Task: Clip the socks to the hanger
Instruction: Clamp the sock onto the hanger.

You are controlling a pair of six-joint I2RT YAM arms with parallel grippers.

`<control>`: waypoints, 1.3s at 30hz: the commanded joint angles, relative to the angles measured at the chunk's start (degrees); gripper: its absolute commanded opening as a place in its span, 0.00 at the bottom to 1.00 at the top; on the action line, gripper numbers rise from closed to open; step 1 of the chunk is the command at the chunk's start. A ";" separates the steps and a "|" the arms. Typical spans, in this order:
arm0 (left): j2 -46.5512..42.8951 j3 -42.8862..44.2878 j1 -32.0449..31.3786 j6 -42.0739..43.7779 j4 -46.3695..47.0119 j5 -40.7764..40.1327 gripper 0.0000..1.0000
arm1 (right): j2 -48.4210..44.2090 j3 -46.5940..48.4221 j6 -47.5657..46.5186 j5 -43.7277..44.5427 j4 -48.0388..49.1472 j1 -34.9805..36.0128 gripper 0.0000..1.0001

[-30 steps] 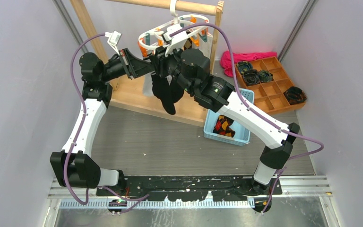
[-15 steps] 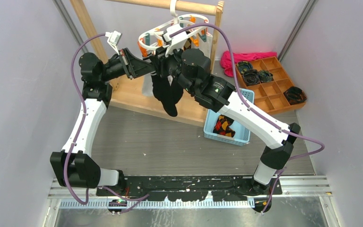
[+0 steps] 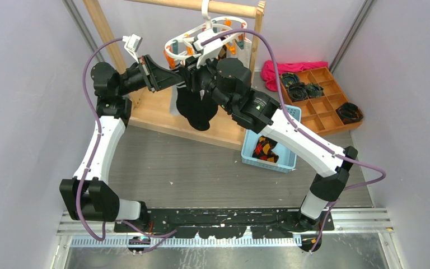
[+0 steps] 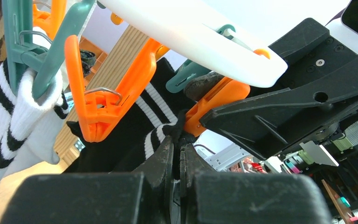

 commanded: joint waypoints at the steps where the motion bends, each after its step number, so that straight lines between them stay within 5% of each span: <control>1: -0.31 2.26 0.53 -2.46 4.71 1.53 0.00 | -2.47 0.22 -2.42 1.19 1.74 -0.25 0.12; 39: 1.71 1.66 0.46 -0.60 -0.92 3.13 0.00 | -2.03 2.14 2.07 -2.23 1.83 -0.93 0.12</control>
